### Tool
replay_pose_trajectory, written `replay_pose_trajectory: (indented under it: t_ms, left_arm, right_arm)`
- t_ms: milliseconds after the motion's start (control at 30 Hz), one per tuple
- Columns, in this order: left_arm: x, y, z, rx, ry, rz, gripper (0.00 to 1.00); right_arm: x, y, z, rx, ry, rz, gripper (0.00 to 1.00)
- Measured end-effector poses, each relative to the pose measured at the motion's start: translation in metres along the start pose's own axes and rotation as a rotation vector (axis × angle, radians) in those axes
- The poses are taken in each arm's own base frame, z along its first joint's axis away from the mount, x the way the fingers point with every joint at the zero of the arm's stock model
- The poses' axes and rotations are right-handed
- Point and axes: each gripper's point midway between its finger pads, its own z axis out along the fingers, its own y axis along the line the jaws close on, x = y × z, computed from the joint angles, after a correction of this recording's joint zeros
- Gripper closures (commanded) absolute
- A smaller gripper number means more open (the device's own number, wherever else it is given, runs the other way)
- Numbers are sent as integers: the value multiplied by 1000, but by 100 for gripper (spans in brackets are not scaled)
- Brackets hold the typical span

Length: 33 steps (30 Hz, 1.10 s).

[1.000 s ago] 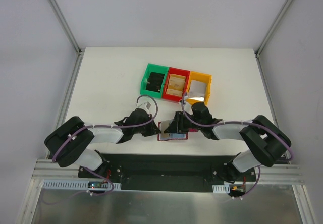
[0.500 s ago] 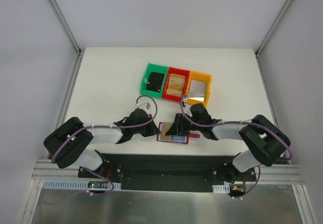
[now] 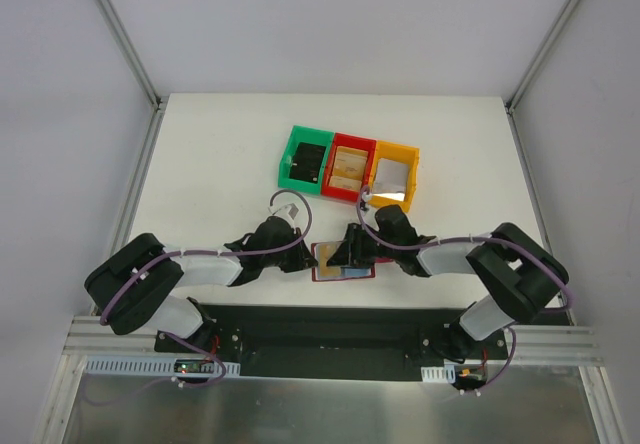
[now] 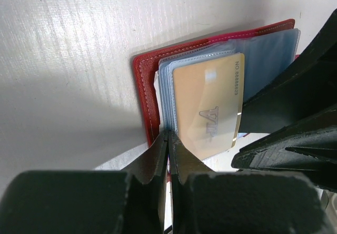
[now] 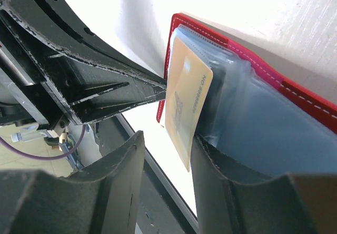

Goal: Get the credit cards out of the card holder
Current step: Remove the credit card from the card holder.

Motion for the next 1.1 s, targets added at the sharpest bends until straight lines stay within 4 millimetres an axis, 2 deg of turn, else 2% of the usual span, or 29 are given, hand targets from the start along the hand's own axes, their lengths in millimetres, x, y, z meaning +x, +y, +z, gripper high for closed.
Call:
replay_pose_trajectory:
  t_ms: [467,1100]
  left_arm:
    - [0,1,0,0,-1,-1,100]
    - [-1,3,0,-10,-21,-26,100]
  right_arm:
    - [-4,7,4,-39,-12,21,61]
    - [-6,2,-7,-39,-40,30,64]
